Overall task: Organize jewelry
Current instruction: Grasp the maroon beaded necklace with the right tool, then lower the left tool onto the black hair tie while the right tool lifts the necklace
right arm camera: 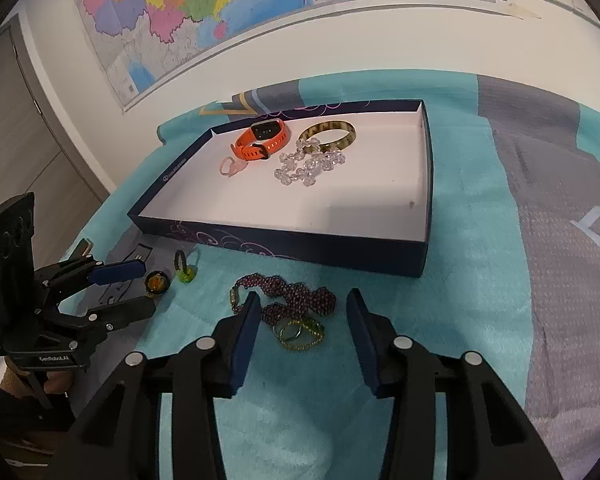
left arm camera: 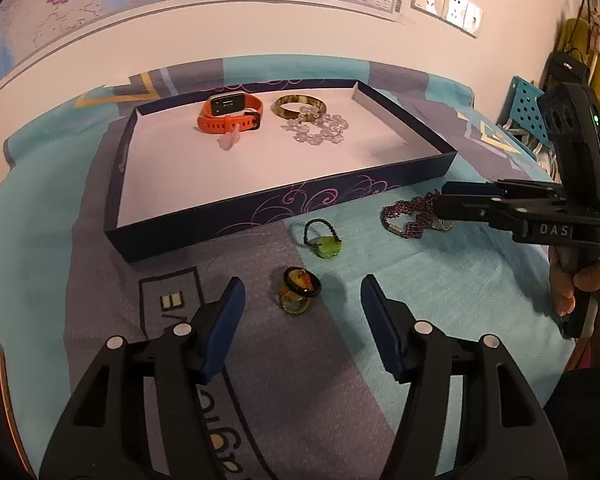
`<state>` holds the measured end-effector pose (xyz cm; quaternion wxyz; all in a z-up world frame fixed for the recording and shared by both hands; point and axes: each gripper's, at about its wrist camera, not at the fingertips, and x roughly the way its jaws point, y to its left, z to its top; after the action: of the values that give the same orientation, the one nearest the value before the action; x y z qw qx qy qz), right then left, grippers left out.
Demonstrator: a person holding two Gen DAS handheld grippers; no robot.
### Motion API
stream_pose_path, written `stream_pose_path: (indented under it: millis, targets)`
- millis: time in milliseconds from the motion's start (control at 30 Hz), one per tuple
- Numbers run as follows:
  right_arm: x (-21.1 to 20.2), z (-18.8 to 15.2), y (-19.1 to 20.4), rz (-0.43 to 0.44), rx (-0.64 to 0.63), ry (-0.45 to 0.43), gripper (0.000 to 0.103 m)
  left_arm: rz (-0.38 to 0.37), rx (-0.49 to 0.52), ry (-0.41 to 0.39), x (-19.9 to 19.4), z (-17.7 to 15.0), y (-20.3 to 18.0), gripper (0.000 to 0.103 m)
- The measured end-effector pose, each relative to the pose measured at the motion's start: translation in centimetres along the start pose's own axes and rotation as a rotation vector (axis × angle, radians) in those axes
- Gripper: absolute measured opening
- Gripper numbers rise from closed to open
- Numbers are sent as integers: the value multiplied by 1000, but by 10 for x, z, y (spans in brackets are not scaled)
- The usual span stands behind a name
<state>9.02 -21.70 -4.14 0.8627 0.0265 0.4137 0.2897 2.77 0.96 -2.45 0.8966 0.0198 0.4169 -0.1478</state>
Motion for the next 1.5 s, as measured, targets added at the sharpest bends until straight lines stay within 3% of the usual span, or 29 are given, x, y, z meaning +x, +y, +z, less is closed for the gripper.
stream_pose_path:
  millis: [233, 467, 1500]
  targets:
    - [5, 1, 0, 3, -8, 22, 19, 3, 44, 24, 10, 6, -1, 44]
    - [5, 0, 1, 7, -22, 24, 11, 43, 73, 32, 11, 6, -2, 21]
    - [-36, 28, 38, 77, -112, -115, 6, -18, 13, -92, -28, 13, 7, 21]
